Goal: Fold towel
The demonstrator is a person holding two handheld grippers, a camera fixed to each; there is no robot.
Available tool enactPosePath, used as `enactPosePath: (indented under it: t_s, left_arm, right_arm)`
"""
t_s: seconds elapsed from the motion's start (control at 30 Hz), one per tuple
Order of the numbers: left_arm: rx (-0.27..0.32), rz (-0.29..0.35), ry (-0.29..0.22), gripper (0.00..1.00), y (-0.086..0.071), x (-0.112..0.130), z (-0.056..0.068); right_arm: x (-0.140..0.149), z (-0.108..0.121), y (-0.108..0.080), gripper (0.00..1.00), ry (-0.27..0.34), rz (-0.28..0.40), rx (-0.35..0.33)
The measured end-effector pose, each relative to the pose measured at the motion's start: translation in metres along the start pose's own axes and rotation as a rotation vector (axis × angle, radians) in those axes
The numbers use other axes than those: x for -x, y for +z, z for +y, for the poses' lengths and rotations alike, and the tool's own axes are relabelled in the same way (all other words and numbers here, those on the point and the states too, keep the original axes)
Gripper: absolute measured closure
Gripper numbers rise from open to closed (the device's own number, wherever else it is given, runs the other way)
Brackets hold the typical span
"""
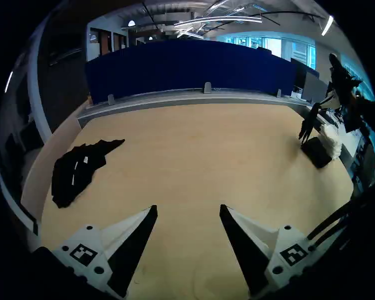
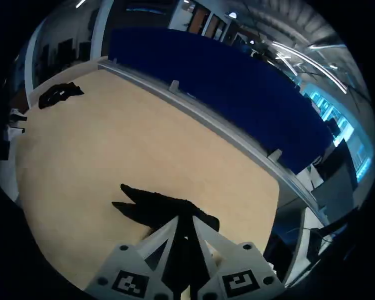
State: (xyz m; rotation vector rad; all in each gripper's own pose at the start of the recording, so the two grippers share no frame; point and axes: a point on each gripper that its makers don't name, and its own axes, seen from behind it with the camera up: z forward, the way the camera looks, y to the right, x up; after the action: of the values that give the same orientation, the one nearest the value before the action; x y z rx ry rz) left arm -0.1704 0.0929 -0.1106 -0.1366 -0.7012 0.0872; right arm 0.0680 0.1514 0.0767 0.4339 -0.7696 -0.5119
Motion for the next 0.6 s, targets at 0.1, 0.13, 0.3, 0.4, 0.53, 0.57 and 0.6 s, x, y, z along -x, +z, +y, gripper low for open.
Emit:
enactPosePath:
  t_s: [0.1, 0.13, 0.3, 0.4, 0.53, 0.57, 0.6]
  left_arm:
    - [0.003, 0.000, 0.003, 0.07, 0.001, -0.002, 0.003]
    - [0.005, 0.001, 0.005, 0.07, 0.001, -0.002, 0.004]
    - [0.015, 0.001, 0.016, 0.07, 0.002, -0.006, 0.010]
    - [0.018, 0.001, 0.023, 0.08, 0.003, -0.006, 0.012]
    - [0.022, -0.003, 0.028, 0.07, 0.003, -0.006, 0.013]
    - [0.022, -0.004, 0.029, 0.08, 0.004, -0.005, 0.014]
    - [0.023, -0.005, 0.029, 0.08, 0.004, -0.005, 0.014]
  right_arm:
    - [0.009, 0.001, -0.005, 0.96, 0.010, -0.007, 0.000]
    - [0.014, 0.002, -0.006, 0.96, 0.013, -0.011, 0.001]
    - [0.044, 0.004, -0.016, 0.96, 0.037, -0.044, 0.004]
    - [0.069, 0.004, -0.022, 0.96, 0.055, -0.074, 0.008]
    - [0.100, 0.000, -0.027, 0.96, 0.085, -0.110, 0.012]
    - [0.109, -0.001, -0.028, 0.96, 0.094, -0.119, 0.014]
    - [0.116, -0.002, -0.029, 0.96, 0.102, -0.128, 0.015]
